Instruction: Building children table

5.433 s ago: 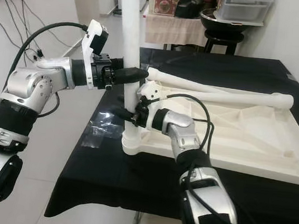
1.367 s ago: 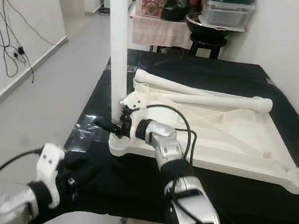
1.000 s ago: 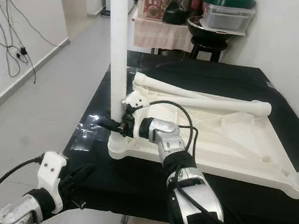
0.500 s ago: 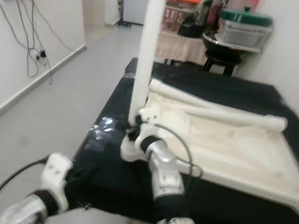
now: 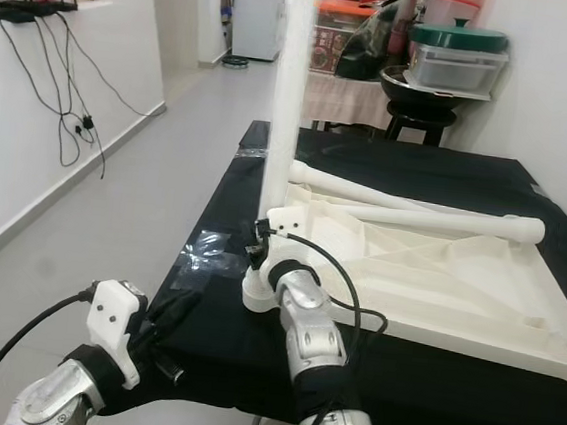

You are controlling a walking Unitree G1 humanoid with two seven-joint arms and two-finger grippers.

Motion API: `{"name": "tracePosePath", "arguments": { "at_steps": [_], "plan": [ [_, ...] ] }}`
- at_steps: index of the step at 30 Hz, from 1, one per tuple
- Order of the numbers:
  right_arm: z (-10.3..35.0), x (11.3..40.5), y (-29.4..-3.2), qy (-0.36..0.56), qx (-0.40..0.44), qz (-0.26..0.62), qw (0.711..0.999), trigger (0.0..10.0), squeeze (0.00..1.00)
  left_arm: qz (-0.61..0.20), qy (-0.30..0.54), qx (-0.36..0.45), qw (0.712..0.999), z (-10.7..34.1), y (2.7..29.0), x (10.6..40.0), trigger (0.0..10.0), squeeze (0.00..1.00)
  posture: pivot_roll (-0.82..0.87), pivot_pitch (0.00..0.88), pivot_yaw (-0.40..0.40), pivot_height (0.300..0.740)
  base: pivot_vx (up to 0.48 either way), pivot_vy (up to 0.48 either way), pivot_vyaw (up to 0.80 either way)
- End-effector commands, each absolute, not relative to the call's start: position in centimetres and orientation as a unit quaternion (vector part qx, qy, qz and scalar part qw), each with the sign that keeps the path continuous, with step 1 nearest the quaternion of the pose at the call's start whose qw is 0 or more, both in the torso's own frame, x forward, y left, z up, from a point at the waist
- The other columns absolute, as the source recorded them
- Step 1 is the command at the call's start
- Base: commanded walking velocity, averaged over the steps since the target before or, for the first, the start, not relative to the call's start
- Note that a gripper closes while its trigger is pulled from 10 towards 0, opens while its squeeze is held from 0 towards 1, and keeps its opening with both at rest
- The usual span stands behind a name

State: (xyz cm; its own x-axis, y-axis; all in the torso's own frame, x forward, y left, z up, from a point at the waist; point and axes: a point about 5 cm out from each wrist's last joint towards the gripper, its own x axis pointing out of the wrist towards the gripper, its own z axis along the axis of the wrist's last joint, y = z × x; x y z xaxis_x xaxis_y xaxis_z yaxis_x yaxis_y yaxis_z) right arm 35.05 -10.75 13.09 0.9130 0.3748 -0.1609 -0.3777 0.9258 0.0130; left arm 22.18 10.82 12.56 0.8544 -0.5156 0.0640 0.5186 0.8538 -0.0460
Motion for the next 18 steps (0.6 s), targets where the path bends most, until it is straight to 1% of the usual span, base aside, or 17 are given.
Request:
{"name": "tracePosePath", "arguments": {
  "at_steps": [1, 3, 4, 7, 8, 9, 11, 13, 14, 16, 17, 18],
  "plan": [
    [14.7, 35.7, -11.3, 0.061, -0.015, 0.237, 0.969, 10.0, 1.00, -0.257, -0.034, -0.030, 0.965, 12.4, 10.9, 22.3, 10.0, 0.00, 0.06, 0.000, -0.051, 0.740, 0.000, 0.000, 0.00],
    [14.7, 35.7, -11.3, 0.061, -0.015, 0.237, 0.969, 10.0, 1.00, -0.257, -0.034, -0.030, 0.965, 12.4, 10.9, 22.3, 10.0, 0.00, 0.06, 0.000, -0.051, 0.740, 0.000, 0.000, 0.00],
    [15.3, 36.2, -11.6, 0.051, -0.032, 0.272, 0.961, 10.0, 1.00, -0.255, -0.046, -0.035, 0.965, 12.6, 10.8, 22.4, 10.0, 0.00, 0.07, 0.000, -0.056, 0.740, 0.000, 0.000, 0.00],
    [15.7, 36.6, -11.8, 0.045, -0.044, 0.293, 0.954, 10.0, 1.00, -0.254, -0.055, -0.037, 0.965, 12.7, 10.8, 22.4, 10.0, 0.00, 0.07, 0.000, -0.056, 0.740, 0.000, 0.000, 0.00],
    [16.5, 36.8, -11.8, 0.031, -0.060, 0.355, 0.932, 10.0, 0.00, -0.253, -0.063, -0.042, 0.964, 12.8, 10.8, 22.4, 10.0, 0.00, 0.07, 0.000, -0.054, 0.740, 0.000, 0.000, 0.00],
    [17.1, 36.8, -11.8, 0.024, -0.070, 0.404, 0.912, 10.0, 0.00, -0.254, -0.066, -0.047, 0.964, 12.8, 10.8, 22.4, 10.0, 0.00, 0.07, 0.000, -0.054, 0.740, 0.000, 0.000, 0.00],
    [17.1, 36.8, -11.8, 0.024, -0.070, 0.404, 0.912, 10.0, 0.00, -0.254, -0.066, -0.047, 0.964, 12.8, 10.8, 22.4, 10.0, 0.00, 0.07, 0.000, -0.054, 0.740, 0.000, 0.000, 0.00],
    [18.2, 37.0, -11.5, 0.021, -0.085, 0.488, 0.868, 10.0, 0.00, -0.258, -0.076, -0.047, 0.962, 12.9, 10.6, 22.3, 10.0, 0.00, 0.08, 0.000, -0.052, 0.740, 0.000, 0.000, 0.00],
    [18.5, 37.1, -11.4, 0.023, -0.092, 0.505, 0.858, 10.0, 0.00, -0.259, -0.079, -0.045, 0.962, 12.9, 10.6, 22.3, 10.0, 0.00, 0.08, 0.000, -0.051, 0.740, 0.000, 0.000, 0.00],
    [18.5, 37.1, -11.4, 0.023, -0.092, 0.505, 0.858, 10.0, 0.00, -0.259, -0.079, -0.045, 0.962, 12.9, 10.6, 22.3, 10.0, 0.00, 0.08, 0.000, -0.051, 0.740, 0.000, 0.000, 0.00],
    [18.9, 37.2, -11.2, 0.033, -0.093, 0.542, 0.835, 10.0, 0.00, -0.266, -0.085, -0.050, 0.959, 13.0, 10.5, 22.3, 10.0, 0.00, 0.08, 0.000, -0.048, 0.740, 0.000, 0.000, 0.00],
    [18.9, 37.2, -11.2, 0.042, -0.086, 0.555, 0.827, 4.0, 0.00, -0.273, -0.088, -0.055, 0.956, 13.1, 10.4, 22.2, 10.0, 0.00, 0.09, 0.000, -0.048, 0.740, 0.000, 0.000, 0.00]
  ]
}}
